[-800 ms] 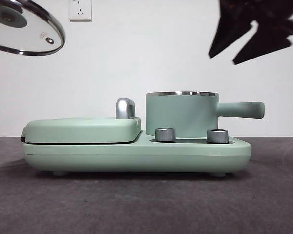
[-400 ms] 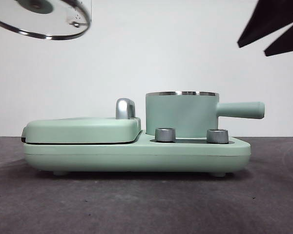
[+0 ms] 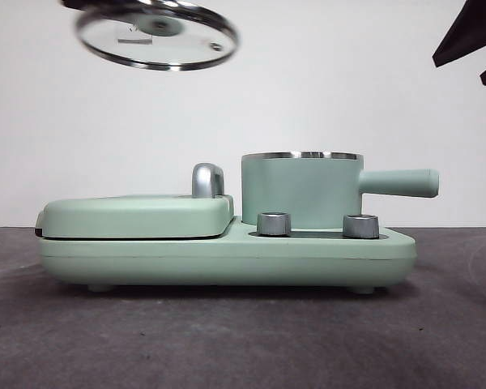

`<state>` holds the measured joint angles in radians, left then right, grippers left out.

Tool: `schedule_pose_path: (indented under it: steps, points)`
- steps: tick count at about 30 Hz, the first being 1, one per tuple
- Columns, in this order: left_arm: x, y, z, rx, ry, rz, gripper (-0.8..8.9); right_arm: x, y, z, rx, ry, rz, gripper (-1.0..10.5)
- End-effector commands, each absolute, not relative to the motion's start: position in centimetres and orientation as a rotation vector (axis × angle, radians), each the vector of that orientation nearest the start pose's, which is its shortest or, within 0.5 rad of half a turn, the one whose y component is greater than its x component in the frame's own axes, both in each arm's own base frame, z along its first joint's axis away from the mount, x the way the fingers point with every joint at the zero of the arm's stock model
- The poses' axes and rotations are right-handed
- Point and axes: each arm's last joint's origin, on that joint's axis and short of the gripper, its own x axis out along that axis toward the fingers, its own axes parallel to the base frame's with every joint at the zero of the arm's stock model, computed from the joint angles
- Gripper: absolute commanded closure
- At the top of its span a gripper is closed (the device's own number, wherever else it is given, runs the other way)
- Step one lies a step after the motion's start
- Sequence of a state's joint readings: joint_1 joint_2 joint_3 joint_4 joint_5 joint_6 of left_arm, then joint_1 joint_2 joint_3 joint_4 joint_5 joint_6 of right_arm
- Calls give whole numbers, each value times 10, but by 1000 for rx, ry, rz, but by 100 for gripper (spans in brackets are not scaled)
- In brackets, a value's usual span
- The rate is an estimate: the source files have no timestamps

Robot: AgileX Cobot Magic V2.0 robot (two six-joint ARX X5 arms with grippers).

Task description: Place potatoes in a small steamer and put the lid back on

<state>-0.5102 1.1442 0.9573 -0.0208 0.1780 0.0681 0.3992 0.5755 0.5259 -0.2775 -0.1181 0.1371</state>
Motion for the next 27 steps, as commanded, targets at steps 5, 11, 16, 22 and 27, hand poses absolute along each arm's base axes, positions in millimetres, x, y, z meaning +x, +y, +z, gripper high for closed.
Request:
schedule_pose_path:
  steps: [5,11,16,22,27]
  points:
    - [260,-173,338,118,148,-751,804,122,56,264,95,369,479,623]
    - [292,-210,332,149,149,-793,804,122,56,263,91,388,477,623]
    - [310,-238,326,157,124,-824,804,122,56,262,73,386,480,623]
    - [330,-258,311,157,121,-835,804,121,56,262,68,386,482,623]
    - [342,-265,299,153,104,-830,804,121,56,262,58,383,485,623]
